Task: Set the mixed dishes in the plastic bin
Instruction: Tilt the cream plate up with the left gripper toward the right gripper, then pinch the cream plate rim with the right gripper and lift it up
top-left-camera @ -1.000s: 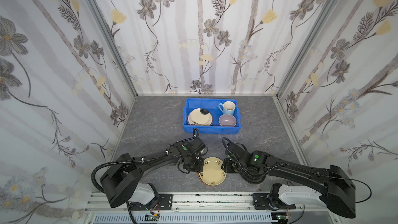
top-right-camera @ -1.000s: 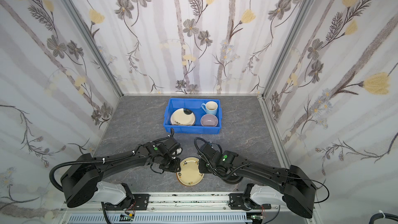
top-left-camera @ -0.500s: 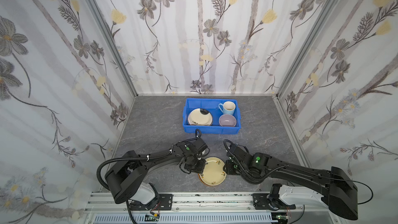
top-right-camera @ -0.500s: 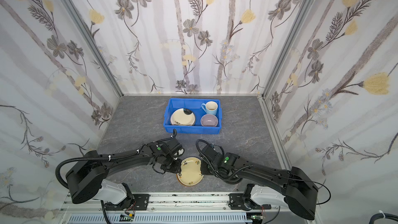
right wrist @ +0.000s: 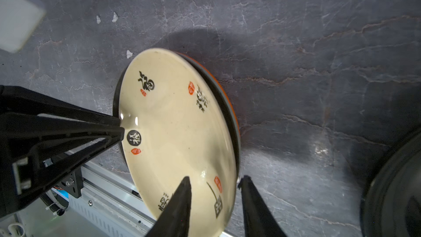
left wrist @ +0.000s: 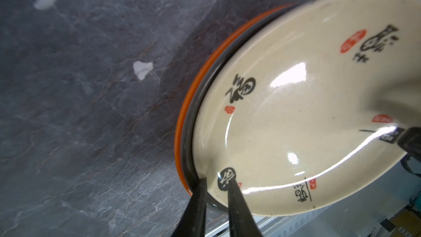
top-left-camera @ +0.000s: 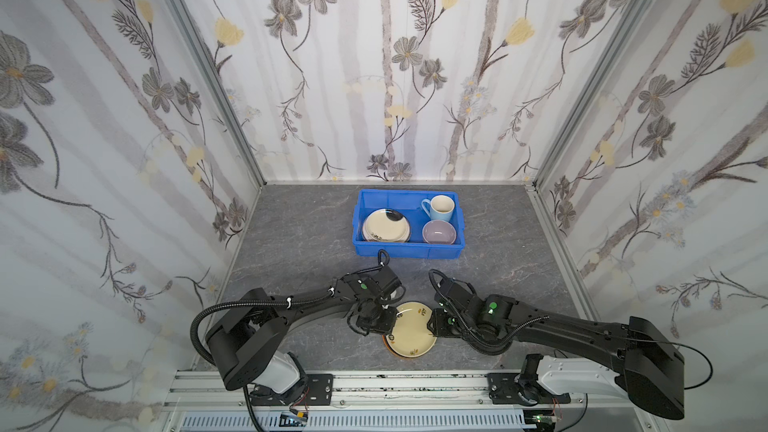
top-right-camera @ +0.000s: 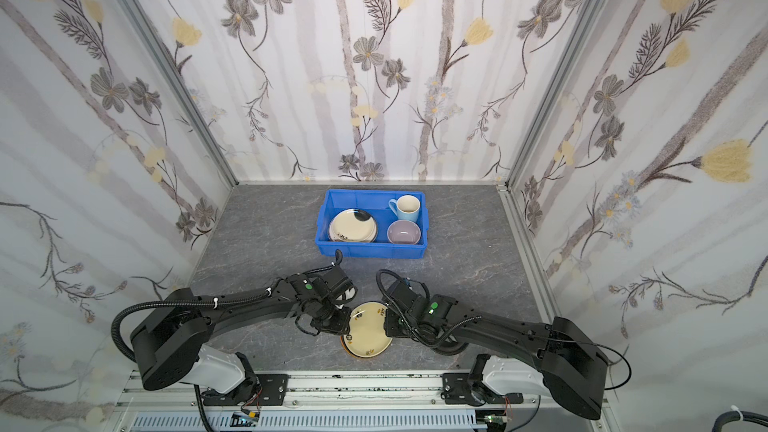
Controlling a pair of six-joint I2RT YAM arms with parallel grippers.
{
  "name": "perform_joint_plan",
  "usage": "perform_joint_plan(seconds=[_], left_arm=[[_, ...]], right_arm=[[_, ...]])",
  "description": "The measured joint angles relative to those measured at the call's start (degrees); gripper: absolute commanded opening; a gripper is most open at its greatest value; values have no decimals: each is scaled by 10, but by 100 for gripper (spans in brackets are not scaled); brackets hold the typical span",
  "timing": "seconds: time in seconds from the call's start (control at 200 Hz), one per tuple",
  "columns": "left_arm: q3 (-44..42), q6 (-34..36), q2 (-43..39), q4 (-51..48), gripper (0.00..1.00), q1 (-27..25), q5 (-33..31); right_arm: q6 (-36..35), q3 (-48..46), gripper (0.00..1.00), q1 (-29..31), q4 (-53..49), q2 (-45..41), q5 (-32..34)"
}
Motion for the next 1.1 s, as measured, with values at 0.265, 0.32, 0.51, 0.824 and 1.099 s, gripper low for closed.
perform_joint_plan(seconds=[0.265,0.32,0.51,0.824,1.099], left_arm=[[0,2,2,0,20,-1,1],[0,1,2,0,20,-1,0],[9,6,2,-9,48,-1,-5],[68,30,-63,-89,100,45,-63],[123,63,-193,-173,100,206,-91]], right_arm=[[0,-2,16,-3,24,19,-16],[0,-2,13,-5,25,19,-17],[0,-2,11,-17,24,7,-25],[-37,67,11,-70,-27,-1,-26],[-103,194,10,-128,-69,55,-39]])
